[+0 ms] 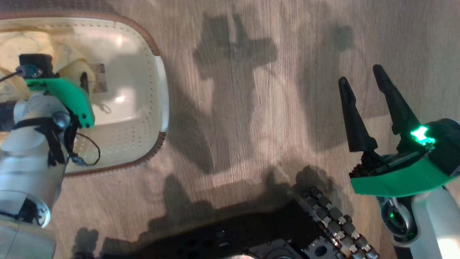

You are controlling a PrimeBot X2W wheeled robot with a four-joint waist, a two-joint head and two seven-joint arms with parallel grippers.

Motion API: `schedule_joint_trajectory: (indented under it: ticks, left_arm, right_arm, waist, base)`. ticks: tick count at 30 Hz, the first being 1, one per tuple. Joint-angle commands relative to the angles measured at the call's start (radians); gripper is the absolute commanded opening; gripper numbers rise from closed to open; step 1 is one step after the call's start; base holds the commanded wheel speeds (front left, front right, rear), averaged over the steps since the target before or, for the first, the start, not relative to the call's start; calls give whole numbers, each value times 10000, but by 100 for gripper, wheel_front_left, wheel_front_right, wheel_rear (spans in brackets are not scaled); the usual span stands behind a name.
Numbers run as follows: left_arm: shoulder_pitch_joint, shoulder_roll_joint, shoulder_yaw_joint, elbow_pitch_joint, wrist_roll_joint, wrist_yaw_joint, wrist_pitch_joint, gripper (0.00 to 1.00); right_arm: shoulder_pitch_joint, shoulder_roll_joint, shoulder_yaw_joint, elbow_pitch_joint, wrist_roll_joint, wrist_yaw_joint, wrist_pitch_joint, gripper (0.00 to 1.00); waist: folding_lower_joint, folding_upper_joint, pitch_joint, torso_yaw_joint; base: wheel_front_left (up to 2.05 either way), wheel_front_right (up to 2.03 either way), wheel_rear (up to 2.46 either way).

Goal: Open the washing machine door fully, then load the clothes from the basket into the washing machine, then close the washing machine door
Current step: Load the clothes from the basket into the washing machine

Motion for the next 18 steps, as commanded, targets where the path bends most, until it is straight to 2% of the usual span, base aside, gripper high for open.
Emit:
schedule_joint_trajectory:
  ticks: [1,13,14,15,16,17,18]
  left_arm:
    - [45,398,335,99,-171,161,7,100]
    - [-149,71,779,561,-838,639,607,100]
    - [-158,8,754,577,-837,687,692,96]
    - [-171,-28,782,590,-885,712,744,67]
    - [-184,-33,763,600,-879,737,770,27]
    - [-194,-42,730,610,-860,754,795,0]
    - [-205,-58,746,618,-890,770,797,0]
  right_arm:
    - [258,-41,163,-219,89,37,-136,100]
    - [238,-118,141,-265,241,37,-240,100]
    - [257,-133,118,-299,248,37,-227,100]
    - [275,-148,94,-335,250,37,-209,100]
    - [290,-159,78,-367,246,37,-193,100]
    - [304,-163,65,-395,247,37,-179,100]
    - [320,-164,47,-418,246,37,-166,100]
  waist:
    - [0,0,244,-130]
    - [0,0,533,-60]
    - [0,0,525,-39]
    - [0,0,527,-22]
    - [0,0,528,-15]
    - [0,0,523,-11]
    - [0,0,519,-1]
  base:
    - [0,0,0]
    - [0,0,0]
    - [0,0,0]
    - [0,0,0]
    - [0,0,0]
    - [0,0,0]
    - [0,0,0]
